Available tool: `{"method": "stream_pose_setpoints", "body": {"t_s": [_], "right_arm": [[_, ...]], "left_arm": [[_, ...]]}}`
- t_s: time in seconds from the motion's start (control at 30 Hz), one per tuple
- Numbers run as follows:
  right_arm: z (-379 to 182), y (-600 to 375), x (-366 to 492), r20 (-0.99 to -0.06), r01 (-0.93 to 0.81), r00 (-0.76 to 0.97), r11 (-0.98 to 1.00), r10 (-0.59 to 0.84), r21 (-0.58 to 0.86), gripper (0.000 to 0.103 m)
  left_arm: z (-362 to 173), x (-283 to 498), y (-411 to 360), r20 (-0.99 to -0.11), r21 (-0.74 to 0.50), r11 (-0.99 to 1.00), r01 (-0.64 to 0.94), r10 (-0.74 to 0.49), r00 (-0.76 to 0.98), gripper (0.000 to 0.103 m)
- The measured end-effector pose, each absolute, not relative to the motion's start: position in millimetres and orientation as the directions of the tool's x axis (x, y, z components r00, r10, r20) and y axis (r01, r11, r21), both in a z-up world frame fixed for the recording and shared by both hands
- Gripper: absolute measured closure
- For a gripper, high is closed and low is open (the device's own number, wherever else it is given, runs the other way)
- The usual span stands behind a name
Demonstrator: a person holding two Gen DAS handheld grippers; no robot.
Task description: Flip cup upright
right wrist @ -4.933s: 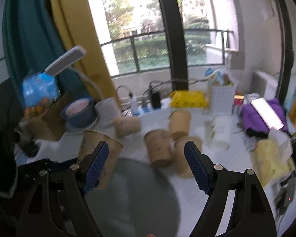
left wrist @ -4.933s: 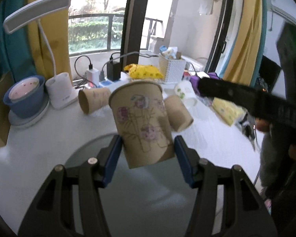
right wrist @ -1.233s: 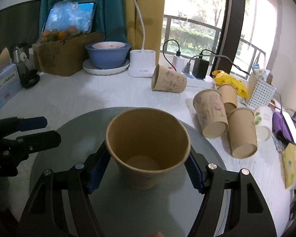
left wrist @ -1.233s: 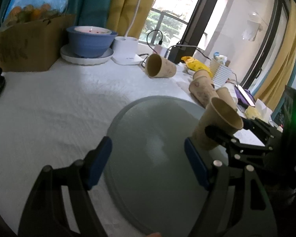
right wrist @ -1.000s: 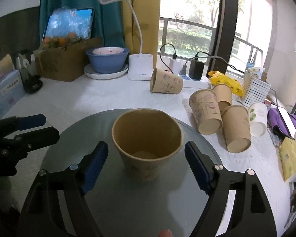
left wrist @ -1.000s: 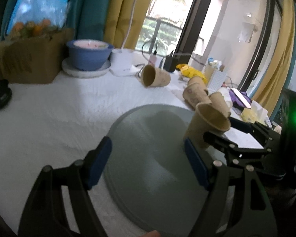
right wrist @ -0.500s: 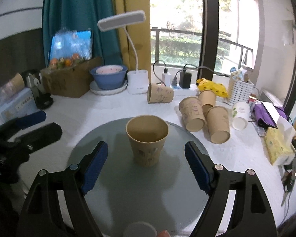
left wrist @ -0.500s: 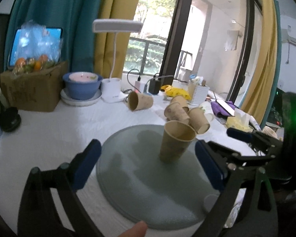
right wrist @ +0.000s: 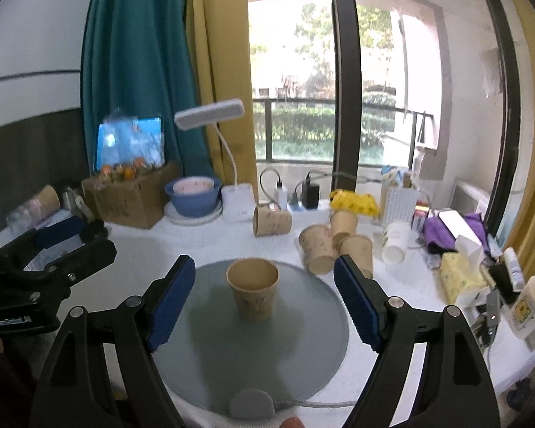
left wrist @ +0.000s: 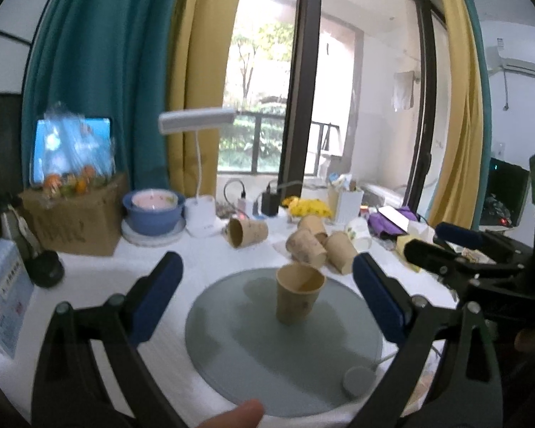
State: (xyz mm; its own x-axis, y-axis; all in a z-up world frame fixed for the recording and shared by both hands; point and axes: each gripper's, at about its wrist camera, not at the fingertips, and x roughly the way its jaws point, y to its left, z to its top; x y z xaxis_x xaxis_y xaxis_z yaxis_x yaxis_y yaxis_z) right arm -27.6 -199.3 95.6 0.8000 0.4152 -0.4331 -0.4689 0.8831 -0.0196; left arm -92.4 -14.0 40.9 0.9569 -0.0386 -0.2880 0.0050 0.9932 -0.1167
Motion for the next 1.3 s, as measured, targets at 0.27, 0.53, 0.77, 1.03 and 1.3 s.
{"method": "stream_pose_setpoints", "body": {"t_s": [0.27, 0.53, 0.77, 1.03, 1.3], "right_arm": [[126, -208, -46, -0.368, -0.460, 0.831, 0.887, 0.418, -0.030, 0.020], [131, -215, -45, -0.375, -0.451, 0.829, 0.893, 0.416, -0.005, 0.020], [127, -216, -42, -0.387, -0.454, 0.819, 0.891, 0.425, 0.018, 0.020], [126, -218, -40, -0.390, -0.450, 0.818, 0.893, 0.423, 0.023, 0.020], [124, -219, -40, -0.393, -0.451, 0.817, 0.892, 0.423, 0.023, 0.020]], "left_arm": [[68, -100, -17, -0.224, -0.104, 0.994, -0.026, 0.002, 0.974, 0.006], [74, -103, -29, -0.214, -0.063, 0.998, 0.001, -0.015, 0.977, 0.006], [71, -101, -36, -0.230, -0.041, 0.999, 0.003, -0.012, 0.973, 0.006], [69, -101, -39, -0.240, -0.049, 0.999, 0.002, -0.014, 0.971, 0.006], [69, -102, -38, -0.239, -0.050, 0.999, 0.000, -0.012, 0.971, 0.006]]}}
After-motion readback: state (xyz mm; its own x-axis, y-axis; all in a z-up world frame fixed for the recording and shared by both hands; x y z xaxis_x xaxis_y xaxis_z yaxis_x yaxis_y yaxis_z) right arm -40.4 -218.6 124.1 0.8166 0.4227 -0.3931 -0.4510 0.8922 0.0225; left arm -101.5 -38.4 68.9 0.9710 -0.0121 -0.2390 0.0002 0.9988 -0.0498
